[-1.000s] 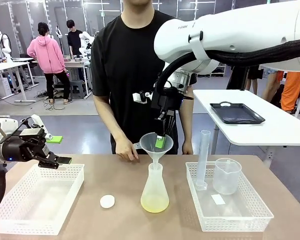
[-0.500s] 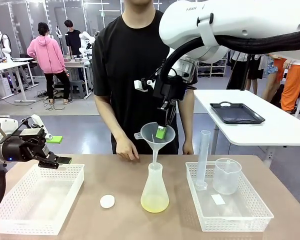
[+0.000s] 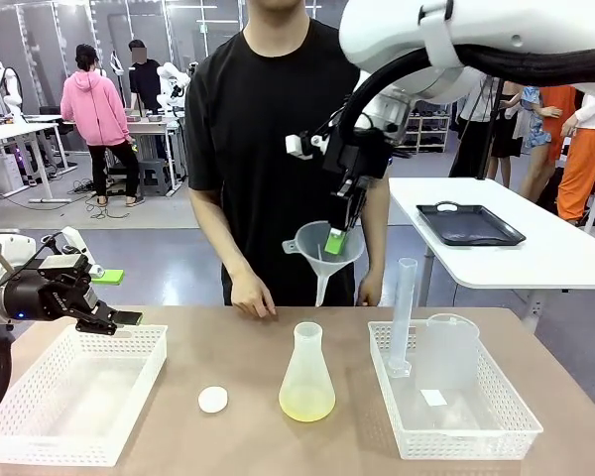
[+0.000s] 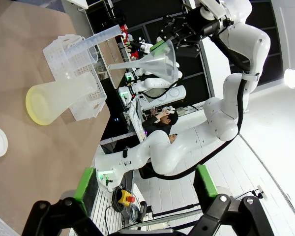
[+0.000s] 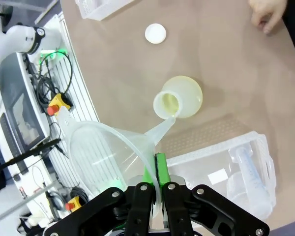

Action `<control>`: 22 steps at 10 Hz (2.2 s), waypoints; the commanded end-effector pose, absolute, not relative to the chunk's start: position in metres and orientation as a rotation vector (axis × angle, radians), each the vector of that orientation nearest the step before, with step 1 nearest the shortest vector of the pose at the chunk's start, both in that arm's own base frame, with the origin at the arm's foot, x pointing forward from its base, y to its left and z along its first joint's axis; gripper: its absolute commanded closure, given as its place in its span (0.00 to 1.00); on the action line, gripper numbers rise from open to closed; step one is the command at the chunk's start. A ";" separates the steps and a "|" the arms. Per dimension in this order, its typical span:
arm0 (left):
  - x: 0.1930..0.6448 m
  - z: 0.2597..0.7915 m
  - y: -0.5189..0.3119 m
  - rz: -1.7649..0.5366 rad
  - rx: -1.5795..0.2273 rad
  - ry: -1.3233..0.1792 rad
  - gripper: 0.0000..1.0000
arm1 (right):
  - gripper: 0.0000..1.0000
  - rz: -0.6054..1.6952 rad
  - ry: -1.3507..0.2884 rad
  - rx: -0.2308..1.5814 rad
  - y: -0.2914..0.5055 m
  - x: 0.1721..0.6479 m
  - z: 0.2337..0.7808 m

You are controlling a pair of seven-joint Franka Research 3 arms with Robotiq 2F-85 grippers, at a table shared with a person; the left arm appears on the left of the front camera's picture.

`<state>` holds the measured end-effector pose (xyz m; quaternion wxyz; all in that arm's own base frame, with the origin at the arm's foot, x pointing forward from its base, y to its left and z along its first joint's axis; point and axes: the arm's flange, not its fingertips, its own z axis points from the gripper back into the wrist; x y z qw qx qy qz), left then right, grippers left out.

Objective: Prepare the solutions needed for the experiment.
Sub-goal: Once the solution is in the Big flask , pick up the Plastic Funnel and place it back into the right Organizing basket.

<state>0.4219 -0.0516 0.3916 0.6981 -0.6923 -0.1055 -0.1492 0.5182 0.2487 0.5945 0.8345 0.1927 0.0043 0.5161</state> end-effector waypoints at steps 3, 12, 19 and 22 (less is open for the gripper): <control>0.422 0.393 -0.052 -0.335 -1.548 -0.237 0.00 | 1.00 0.910 -0.048 0.482 0.172 0.512 0.601; 0.422 0.393 -0.052 -0.335 -1.548 -0.237 0.00 | 1.00 0.740 -0.054 0.596 0.045 0.478 0.535; 0.422 0.393 -0.052 -0.335 -1.548 -0.237 0.00 | 1.00 0.643 -0.009 0.564 0.013 0.463 0.468; 0.422 0.393 -0.052 -0.335 -1.548 -0.237 0.00 | 1.00 0.613 0.023 0.558 0.012 0.461 0.454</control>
